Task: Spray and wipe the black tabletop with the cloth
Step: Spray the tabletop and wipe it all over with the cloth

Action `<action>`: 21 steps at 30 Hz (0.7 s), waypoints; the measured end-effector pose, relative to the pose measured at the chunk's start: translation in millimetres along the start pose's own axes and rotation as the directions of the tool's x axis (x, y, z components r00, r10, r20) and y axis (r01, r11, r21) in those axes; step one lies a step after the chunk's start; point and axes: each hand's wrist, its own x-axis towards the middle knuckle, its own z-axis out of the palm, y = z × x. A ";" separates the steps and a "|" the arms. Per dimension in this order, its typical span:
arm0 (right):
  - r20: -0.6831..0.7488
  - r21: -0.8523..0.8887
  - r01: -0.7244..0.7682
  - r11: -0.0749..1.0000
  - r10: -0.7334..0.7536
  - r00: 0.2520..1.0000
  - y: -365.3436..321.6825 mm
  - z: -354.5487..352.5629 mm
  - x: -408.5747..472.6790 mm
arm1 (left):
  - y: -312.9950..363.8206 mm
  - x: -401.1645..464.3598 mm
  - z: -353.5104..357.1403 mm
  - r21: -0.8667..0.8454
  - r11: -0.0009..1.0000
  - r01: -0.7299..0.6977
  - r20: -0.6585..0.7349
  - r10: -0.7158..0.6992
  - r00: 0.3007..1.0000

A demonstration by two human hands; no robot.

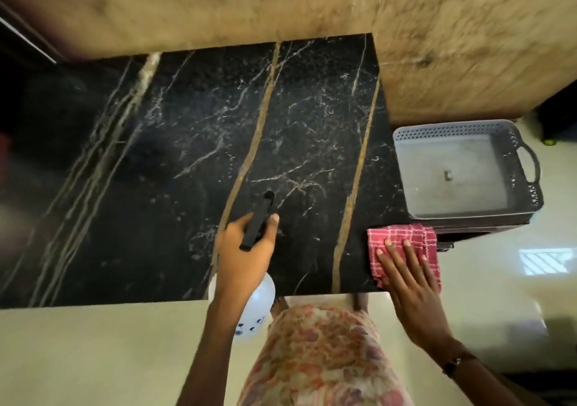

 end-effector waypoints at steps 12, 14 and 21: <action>0.153 0.013 0.234 0.972 -0.233 0.960 -173.8 34.0 45.7 | -61.2 -12.5 -105.1 -0.091 0.991 0.095 -0.132 -0.106 0.986; 0.179 0.001 0.338 0.941 -0.333 0.926 -189.9 32.1 57.2 | -68.1 -12.3 -117.2 -0.132 0.985 0.115 -0.161 -0.135 0.978; 0.272 -0.147 0.493 0.858 -0.444 0.854 -179.3 35.8 71.2 | -87.3 -10.8 -169.1 -0.239 0.967 0.090 -0.299 -0.161 0.940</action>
